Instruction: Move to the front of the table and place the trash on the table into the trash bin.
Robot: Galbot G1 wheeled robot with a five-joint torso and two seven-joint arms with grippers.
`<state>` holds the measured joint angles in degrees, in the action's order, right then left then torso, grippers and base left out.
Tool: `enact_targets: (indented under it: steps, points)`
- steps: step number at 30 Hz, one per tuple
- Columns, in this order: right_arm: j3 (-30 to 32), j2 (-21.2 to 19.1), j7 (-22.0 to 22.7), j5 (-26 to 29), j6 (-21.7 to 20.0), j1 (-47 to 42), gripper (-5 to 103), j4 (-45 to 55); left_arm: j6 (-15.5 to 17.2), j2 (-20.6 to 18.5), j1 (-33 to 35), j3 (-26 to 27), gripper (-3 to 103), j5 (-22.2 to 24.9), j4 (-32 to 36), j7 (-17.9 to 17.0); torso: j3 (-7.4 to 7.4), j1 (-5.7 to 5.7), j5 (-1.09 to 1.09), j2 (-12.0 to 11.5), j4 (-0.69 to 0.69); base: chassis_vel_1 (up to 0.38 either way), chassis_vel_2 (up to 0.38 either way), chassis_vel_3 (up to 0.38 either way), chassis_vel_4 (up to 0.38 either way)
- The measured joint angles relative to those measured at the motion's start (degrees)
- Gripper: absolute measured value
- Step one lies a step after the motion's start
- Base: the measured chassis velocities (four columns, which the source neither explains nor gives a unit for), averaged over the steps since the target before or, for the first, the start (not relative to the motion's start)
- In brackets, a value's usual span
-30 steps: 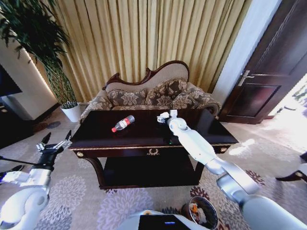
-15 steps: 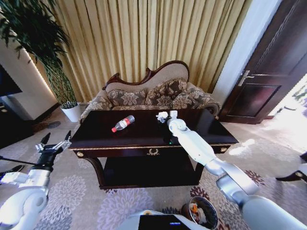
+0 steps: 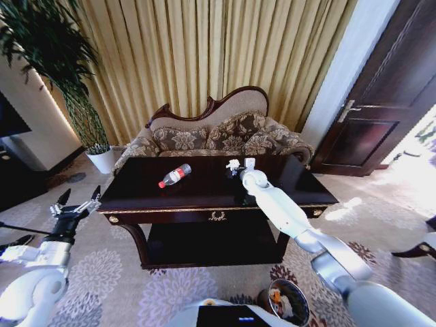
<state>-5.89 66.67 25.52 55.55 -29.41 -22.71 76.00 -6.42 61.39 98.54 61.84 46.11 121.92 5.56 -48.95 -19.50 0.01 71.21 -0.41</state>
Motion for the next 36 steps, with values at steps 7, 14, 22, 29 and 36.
enact_targets:
  steps: [7, 14, 22, 29, 36]
  points:
    - [5.41, -0.66, 1.40, 2.58, 3.28, -1.55, 0, 7.68, -0.01, -0.26, -0.06, -0.26, 100, 0.00, 0.62, -0.09, 0.00, 0.00, 0.01, 0.00, 0.01, 0.000, 0.000, 0.000, 0.000]
    - [9.81, -2.81, 1.57, 2.63, 4.90, -3.34, 0, 11.03, 0.00, -0.41, 0.02, -0.27, 100, 0.00, 0.69, -0.14, 0.00, 0.00, 0.00, 0.00, 0.02, 0.000, 0.000, 0.000, 0.000]
    - [17.27, -6.79, -2.78, -8.86, 12.67, -14.89, 0, 16.71, 0.01, -0.66, -0.09, -0.42, 100, 0.00, -0.38, 0.11, 0.00, 0.00, 0.02, 0.00, -0.01, 0.000, 0.000, 0.000, 0.000]
    - [21.93, -7.51, -2.80, -10.42, 13.05, -20.86, 0, 21.52, 0.00, -0.96, -0.24, -0.93, 100, -0.03, -0.74, 0.31, 0.00, -0.01, 0.00, 0.00, 0.01, 0.039, -0.042, -0.050, 0.038]
    - [24.00, -7.83, -2.50, -10.25, 12.93, -23.41, 0, 24.33, -0.09, -1.70, -0.05, -0.37, 100, 0.20, -0.78, 0.34, 0.00, -0.02, 0.01, 0.00, 0.01, 0.162, -0.153, -0.162, 0.186]
